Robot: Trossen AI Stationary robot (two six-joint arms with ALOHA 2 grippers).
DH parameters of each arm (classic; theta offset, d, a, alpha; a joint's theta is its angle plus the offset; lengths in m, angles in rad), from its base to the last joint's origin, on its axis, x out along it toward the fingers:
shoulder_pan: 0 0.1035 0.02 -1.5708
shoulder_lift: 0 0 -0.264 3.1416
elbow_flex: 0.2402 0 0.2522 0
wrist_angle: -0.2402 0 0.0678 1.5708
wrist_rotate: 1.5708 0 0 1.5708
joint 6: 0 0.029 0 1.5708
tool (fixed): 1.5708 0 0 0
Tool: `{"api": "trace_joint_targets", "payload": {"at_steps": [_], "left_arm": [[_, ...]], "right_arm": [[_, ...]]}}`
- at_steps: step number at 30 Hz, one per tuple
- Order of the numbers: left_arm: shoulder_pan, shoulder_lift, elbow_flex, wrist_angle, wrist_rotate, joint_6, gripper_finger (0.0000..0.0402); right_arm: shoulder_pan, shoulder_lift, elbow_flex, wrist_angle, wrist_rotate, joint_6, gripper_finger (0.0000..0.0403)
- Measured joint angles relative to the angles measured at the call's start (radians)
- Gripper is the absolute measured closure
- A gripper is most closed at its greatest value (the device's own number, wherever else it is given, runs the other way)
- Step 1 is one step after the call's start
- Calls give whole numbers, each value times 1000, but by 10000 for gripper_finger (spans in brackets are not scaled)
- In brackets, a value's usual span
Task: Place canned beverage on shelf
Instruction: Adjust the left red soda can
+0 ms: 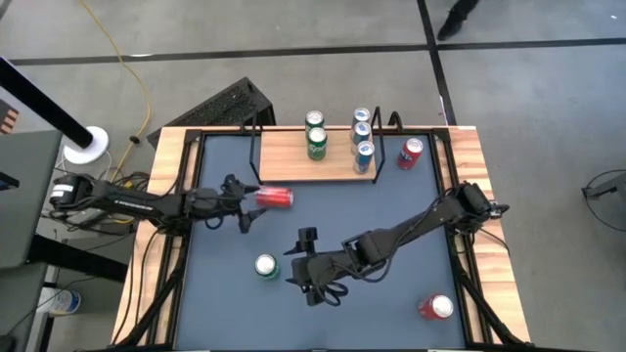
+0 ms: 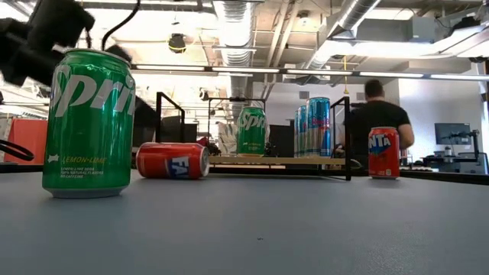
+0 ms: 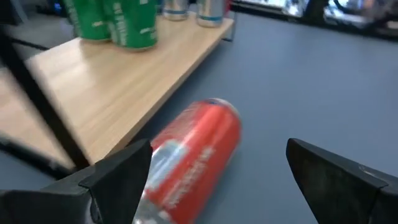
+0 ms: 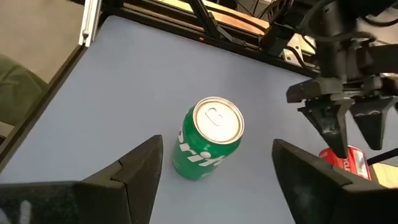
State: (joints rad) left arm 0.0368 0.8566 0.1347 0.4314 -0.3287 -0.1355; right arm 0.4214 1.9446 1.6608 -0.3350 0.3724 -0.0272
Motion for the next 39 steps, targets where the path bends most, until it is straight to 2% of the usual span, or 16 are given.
{"api": "trace_joint_targets", "payload": {"at_steps": [4, 7, 12, 18, 22, 24, 29, 33, 39], "left_arm": [[-26, 2, 176, -249, -35, 130, 40], [-30, 28, 319, -451, -20, 212, 40], [-26, 154, 491, -676, -22, 333, 40], [48, 393, 620, -804, -25, 447, 40], [94, 511, 692, -872, -54, 421, 40], [105, 544, 710, -851, -5, 446, 40], [121, 638, 739, -838, 6, 516, 40], [133, 706, 749, -864, 18, 492, 40], [119, 711, 786, -963, 80, 463, 40]], "right_arm": [[22, -15, 1, -42, 24, 1, 112], [33, -16, 1, -66, 27, 10, 112], [48, -16, 1, -103, 31, 14, 112], [58, -16, 0, -125, 31, 28, 112], [73, -16, 0, -168, 26, 60, 112], [83, -16, 0, -195, 25, 70, 112], [97, -16, 0, -213, 25, 81, 112], [108, -16, 0, -222, 26, 89, 112], [109, -16, 0, -235, 26, 91, 112]]}}
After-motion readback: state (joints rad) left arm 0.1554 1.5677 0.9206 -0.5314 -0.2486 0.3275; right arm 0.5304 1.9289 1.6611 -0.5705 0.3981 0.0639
